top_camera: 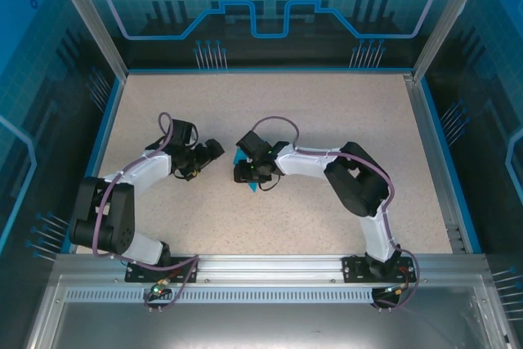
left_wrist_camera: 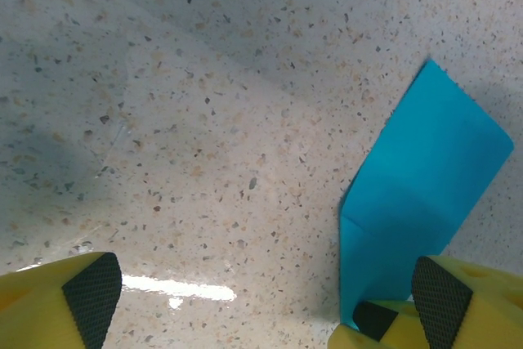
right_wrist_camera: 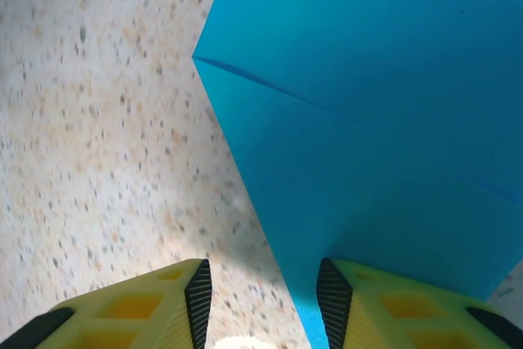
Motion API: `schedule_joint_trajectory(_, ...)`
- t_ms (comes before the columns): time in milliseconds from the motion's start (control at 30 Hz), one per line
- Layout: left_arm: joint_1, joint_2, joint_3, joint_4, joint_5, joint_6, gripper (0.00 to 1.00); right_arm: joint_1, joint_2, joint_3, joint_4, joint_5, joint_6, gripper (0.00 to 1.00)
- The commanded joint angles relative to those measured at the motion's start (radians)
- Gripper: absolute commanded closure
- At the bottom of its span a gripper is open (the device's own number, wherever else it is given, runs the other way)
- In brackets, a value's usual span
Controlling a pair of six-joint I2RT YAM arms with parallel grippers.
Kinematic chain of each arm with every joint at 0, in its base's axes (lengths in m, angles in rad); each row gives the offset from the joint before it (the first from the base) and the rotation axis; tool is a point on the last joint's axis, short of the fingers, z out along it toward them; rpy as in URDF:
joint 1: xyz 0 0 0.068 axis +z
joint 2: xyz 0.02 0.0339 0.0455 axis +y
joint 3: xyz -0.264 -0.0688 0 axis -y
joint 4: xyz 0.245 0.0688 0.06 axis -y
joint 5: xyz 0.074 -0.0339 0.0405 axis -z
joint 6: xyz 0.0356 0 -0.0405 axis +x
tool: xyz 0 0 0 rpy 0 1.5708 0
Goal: Fold a paper plane with a square sheet of paper (pick it up from the middle)
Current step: Rotate the paper at the center of the table, then fold the wing for the fifth time at the center of the table.
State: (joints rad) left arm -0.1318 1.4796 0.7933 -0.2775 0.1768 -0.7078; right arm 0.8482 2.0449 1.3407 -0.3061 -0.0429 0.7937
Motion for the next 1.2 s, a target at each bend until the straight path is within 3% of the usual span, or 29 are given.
schedule_joint_trajectory(0, 0.009, -0.025, -0.013, 0.021, 0.044, 0.013, 0.03, -0.029, -0.001, -0.114, -0.157, -0.12, -0.258, 0.55)
schedule_joint_trajectory(133, 0.009, -0.011, -0.01, 0.033, 0.063, 0.018, 0.01, -0.076, -0.061, -0.186, -0.215, -0.204, -0.439, 0.55)
schedule_joint_trajectory(267, 0.009, 0.001, -0.01, 0.05, 0.08, 0.018, 0.01, -0.115, -0.212, -0.239, -0.166, -0.217, -0.465, 0.51)
schedule_joint_trajectory(433, 0.009, -0.017, -0.045, 0.138, 0.155, 0.004, 0.02, -0.109, -0.336, -0.244, -0.033, -0.143, -0.229, 0.48)
schedule_joint_trajectory(533, 0.008, -0.033, -0.056, 0.156, 0.185, -0.007, 0.02, -0.101, -0.354, -0.279, 0.032, -0.024, -0.04, 0.49)
schedule_joint_trajectory(633, 0.008, -0.039, -0.064, 0.162, 0.202, -0.03, 0.01, -0.084, -0.353, -0.322, 0.145, -0.005, 0.069, 0.51)
schedule_joint_trajectory(833, -0.007, -0.016, -0.059, 0.168, 0.284, -0.065, 0.02, -0.081, -0.292, -0.338, 0.204, 0.016, 0.158, 0.55)
schedule_joint_trajectory(1167, -0.087, 0.034, -0.009, 0.106, 0.309, -0.044, 0.07, -0.108, -0.232, -0.365, 0.248, 0.009, 0.197, 0.56)
